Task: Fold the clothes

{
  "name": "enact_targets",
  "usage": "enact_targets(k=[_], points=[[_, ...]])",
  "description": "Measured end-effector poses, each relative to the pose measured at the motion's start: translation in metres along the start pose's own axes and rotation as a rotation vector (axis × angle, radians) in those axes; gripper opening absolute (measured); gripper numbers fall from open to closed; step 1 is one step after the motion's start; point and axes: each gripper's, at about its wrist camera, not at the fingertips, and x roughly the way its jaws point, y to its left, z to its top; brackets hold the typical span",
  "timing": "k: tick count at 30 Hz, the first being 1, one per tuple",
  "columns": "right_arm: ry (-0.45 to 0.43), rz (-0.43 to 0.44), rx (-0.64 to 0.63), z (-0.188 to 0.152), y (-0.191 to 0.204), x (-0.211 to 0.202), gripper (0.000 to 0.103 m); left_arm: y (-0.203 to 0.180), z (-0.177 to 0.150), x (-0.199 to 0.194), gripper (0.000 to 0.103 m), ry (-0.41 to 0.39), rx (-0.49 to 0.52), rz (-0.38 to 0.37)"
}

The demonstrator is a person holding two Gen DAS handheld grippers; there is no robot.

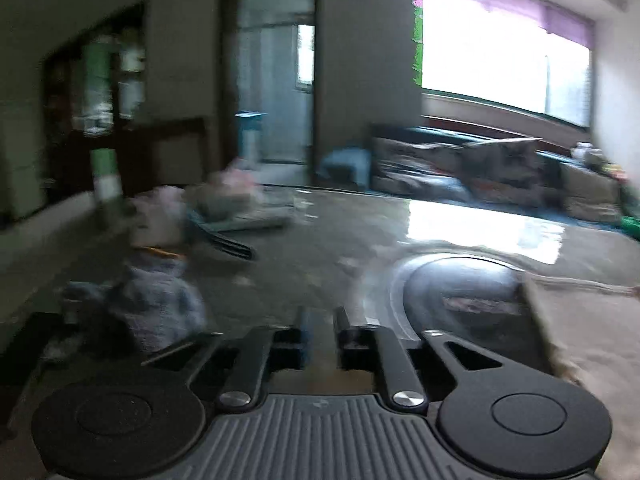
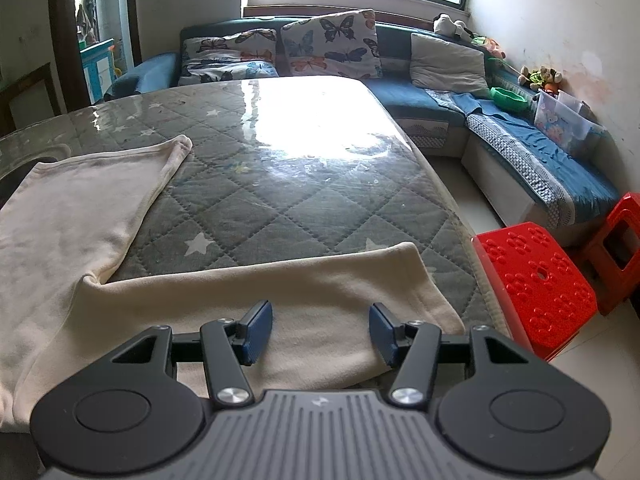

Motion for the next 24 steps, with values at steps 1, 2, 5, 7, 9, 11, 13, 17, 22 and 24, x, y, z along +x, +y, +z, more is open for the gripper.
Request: enact_targets(k=[1, 2, 5, 7, 9, 11, 13, 17, 22, 24], points=[[0.000, 0.001, -0.001, 0.000, 0.000, 0.000, 0.055, 0.001, 0.000, 0.003, 0.045, 0.012, -0.001, 0.009], [0.000, 0.002, -0.001, 0.000, 0.000, 0.000, 0.055, 0.002, 0.000, 0.004, 0.047, 0.029, -0.012, 0.000], [-0.002, 0.002, 0.000, 0.000, 0.000, 0.000, 0.056, -0.004, -0.002, 0.005, 0.046, 0.076, -0.004, -0.049], [-0.002, 0.002, -0.001, 0.000, 0.000, 0.000, 0.056, -0.020, -0.005, 0.003, 0.045, 0.103, 0.047, -0.106], [-0.002, 0.002, -0.003, 0.001, 0.001, 0.000, 0.056, -0.035, -0.008, 0.001, 0.045, 0.130, 0.098, -0.162], [-0.013, 0.001, -0.020, 0.002, 0.005, -0.004, 0.056, -0.051, -0.011, -0.001, 0.044, 0.157, 0.148, -0.218], [-0.040, 0.008, -0.062, 0.002, 0.013, -0.015, 0.056, -0.063, -0.015, 0.000, 0.043, 0.177, 0.191, -0.228], [-0.077, 0.109, -0.167, 0.001, 0.041, -0.044, 0.056, -0.062, -0.015, -0.003, 0.044, 0.161, 0.165, -0.171], [-0.089, 0.314, -0.339, 0.001, 0.092, -0.073, 0.055, -0.043, -0.013, -0.004, 0.048, 0.150, 0.119, -0.043], [-0.084, 0.406, -0.409, 0.001, 0.117, -0.079, 0.055, -0.034, -0.012, 0.000, 0.051, 0.169, 0.094, 0.010]])
